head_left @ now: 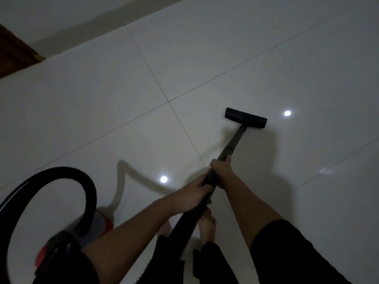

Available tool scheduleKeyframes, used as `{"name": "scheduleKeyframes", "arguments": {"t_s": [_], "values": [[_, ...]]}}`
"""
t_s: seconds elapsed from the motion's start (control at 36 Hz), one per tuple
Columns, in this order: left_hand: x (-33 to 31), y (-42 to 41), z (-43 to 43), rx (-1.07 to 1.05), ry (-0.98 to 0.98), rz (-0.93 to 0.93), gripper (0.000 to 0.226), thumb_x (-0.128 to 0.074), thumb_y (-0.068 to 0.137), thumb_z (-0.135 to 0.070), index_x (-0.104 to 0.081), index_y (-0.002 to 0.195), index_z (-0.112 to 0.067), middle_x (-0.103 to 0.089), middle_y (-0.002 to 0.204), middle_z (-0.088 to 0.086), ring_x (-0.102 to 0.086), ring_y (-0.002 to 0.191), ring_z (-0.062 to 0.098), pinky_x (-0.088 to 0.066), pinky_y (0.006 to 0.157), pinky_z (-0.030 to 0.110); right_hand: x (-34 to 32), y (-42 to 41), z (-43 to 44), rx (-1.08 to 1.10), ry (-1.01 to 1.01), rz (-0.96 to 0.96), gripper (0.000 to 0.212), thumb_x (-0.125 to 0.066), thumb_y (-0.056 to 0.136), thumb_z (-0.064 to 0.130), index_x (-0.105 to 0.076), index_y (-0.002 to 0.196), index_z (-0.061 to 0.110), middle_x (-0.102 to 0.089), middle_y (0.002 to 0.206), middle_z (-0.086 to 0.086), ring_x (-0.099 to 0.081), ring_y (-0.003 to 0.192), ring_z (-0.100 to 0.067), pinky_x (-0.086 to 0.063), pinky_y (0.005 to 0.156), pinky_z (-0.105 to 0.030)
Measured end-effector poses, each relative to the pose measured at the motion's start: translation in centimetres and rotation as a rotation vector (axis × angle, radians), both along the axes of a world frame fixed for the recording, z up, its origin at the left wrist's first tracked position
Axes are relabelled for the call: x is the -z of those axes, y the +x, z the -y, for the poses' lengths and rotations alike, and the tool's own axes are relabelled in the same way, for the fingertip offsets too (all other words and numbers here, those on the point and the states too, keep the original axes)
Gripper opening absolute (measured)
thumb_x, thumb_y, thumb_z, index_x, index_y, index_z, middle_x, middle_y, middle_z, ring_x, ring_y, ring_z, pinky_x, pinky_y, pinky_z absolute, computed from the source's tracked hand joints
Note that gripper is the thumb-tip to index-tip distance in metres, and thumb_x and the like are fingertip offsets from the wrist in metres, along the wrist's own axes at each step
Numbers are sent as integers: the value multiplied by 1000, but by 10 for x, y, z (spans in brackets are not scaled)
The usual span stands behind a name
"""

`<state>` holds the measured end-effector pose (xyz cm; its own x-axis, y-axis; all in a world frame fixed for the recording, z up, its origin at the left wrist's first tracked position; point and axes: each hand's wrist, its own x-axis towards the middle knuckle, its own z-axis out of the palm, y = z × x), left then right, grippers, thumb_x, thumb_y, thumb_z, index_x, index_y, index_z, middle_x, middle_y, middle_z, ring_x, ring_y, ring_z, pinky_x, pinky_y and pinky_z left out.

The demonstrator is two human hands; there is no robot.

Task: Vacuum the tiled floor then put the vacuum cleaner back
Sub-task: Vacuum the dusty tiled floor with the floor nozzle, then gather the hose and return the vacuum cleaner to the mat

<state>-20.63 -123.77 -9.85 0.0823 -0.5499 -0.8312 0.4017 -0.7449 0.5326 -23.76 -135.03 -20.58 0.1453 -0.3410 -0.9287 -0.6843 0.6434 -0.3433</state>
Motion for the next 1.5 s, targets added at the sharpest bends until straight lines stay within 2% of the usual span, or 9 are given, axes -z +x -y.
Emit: {"name": "scheduleKeyframes", "arguments": {"t_s": [0.22, 0.42, 0.61, 0.78, 0.97, 1.11, 1.22, 1.33, 1.5], "values": [[-18, 26, -22, 247, 107, -13, 70, -63, 88, -10, -25, 146, -24, -56, 110, 10, -68, 63, 16, -60, 63, 24, -14, -7, -20, 107, 157, 161, 82, -45, 99, 11, 14, 150, 39, -53, 119, -16, -59, 71, -16, -51, 64, -33], [-22, 52, -49, 431, 184, 236, 68, -65, 87, -12, -30, 145, -21, -57, 111, 8, -66, 78, 22, -57, 75, 36, -13, -15, -36, -46, 205, 365, 77, -44, 101, 23, 14, 152, 28, -41, 147, -16, -51, 127, -31, -44, 96, -37], [-45, 70, -68, 658, 279, 617, 61, -64, 87, -31, -38, 143, -26, -53, 135, 4, -54, 116, 22, -39, 99, 34, -23, -33, -67, -588, -292, 483, 58, -50, 97, 27, -26, 150, 27, -42, 138, -2, -42, 130, -17, -34, 103, -25], [-48, 78, -78, 676, 315, 710, 58, -65, 85, -33, -44, 140, -28, -59, 129, -1, -57, 111, 19, -43, 100, 38, 0, -30, -78, -887, -872, 664, 63, -70, 84, 29, -45, 141, 29, -36, 127, 5, -22, 115, 7, -26, 102, -16], [-37, 109, -88, 671, 370, 937, 44, -64, 86, -30, -56, 130, -32, -62, 126, -3, -57, 111, 18, -46, 99, 39, 45, 42, -61, -1131, -895, 947, 52, -60, 90, 34, -42, 139, 36, -51, 117, 14, -49, 109, -5, -42, 99, -27], [-29, 122, -97, 671, 523, 1518, 41, -59, 85, -51, -59, 122, -34, -63, 112, -4, -59, 100, 17, -45, 75, 31, 66, 85, -54, -1076, -1047, 1130, 47, -47, 88, 48, -41, 134, 40, -55, 108, 14, -53, 98, -7, -42, 85, -22], [9, 128, -124, 518, 446, 2043, 42, -54, 85, -54, -68, 111, -24, -68, 107, -2, -62, 99, 18, -43, 94, 34, 83, 113, -57, -981, -1190, 1229, 51, -45, 85, 52, -35, 135, 46, -55, 100, 19, -57, 85, -2, -46, 74, -18], [66, 124, -164, -46, 393, 2394, 53, -47, 89, -50, -60, 125, -14, -47, 143, 16, -39, 137, 28, -23, 115, 38, 100, 131, -78, -900, -1322, 1308, 54, -44, 85, 55, -37, 138, 44, -56, 92, 18, -55, 75, -3, -44, 62, -15], [123, 107, -210, -855, 41, 2075, 73, -45, 95, -42, -3, 152, -26, 19, 159, 6, 13, 146, 13, 8, 103, -6, 108, 141, -150, -1049, -1314, 1412, 59, -53, 92, 43, -19, 138, 57, -52, 94, 13, -57, 70, -9, -46, 59, -21]]}}
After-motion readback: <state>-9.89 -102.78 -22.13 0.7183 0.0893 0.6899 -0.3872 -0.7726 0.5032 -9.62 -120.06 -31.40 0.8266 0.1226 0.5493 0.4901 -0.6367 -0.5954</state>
